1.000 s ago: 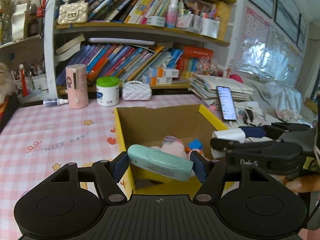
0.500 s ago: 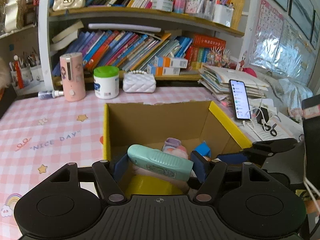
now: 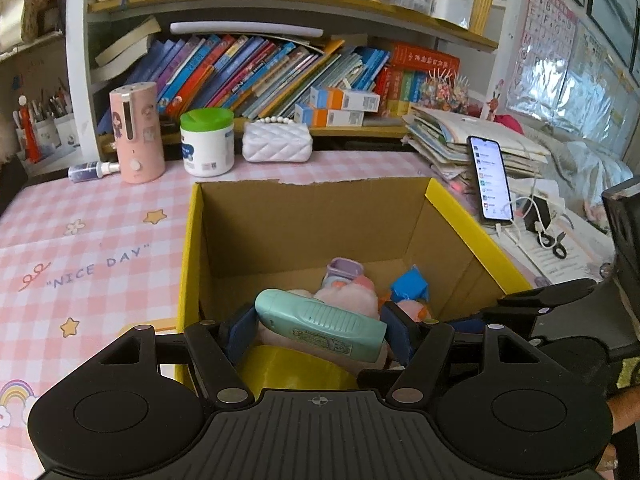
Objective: Organize objects
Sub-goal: 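Lower the tube into the box and open left gripper while right gripper releases the charger inside, then lift both open grippers out of the yellow box and back away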
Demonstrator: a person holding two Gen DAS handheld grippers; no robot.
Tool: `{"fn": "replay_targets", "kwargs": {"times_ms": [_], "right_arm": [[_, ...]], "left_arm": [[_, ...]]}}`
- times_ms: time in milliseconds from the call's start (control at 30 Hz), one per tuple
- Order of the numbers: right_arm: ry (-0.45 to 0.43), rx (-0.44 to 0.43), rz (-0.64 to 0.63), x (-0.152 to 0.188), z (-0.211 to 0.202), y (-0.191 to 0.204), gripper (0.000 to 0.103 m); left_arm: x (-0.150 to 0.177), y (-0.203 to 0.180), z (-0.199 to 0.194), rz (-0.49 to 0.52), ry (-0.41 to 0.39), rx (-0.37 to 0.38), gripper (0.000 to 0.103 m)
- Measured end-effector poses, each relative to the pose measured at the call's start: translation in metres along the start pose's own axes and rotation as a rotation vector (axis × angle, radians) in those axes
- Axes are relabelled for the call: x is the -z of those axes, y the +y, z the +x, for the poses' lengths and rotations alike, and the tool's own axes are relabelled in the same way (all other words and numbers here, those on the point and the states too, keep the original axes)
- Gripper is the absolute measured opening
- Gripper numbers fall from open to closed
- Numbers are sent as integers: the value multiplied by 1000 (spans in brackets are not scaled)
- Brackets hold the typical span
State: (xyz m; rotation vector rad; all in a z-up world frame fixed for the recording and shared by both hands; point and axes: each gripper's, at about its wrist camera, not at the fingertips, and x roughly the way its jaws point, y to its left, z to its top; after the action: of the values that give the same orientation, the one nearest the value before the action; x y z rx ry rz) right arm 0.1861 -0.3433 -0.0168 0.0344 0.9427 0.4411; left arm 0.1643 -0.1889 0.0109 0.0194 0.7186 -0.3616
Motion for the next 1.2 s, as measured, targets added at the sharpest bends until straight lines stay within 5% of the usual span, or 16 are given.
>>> {"fn": "replay_targets", "kwargs": {"times_ms": [233,367,533,900,1200], "right_arm": [[-67,52,-46,4,-11,8,68],[-134,49,-83,11,-29,15,87],[-245,142,-139,30,-50,23,88],[-269,156,-79,38,-58,15,90],[-315,205,-38,46,-70,24,94]], "left_arm": [[-1,-1,7,0,16,-12,67],[0,-1,12,-2,25,-19,67],[2,-6,20,35,39,-51,68],[3,-11,14,13,27,-68,90],[7,-19,-33,45,-80,-68,98]]}}
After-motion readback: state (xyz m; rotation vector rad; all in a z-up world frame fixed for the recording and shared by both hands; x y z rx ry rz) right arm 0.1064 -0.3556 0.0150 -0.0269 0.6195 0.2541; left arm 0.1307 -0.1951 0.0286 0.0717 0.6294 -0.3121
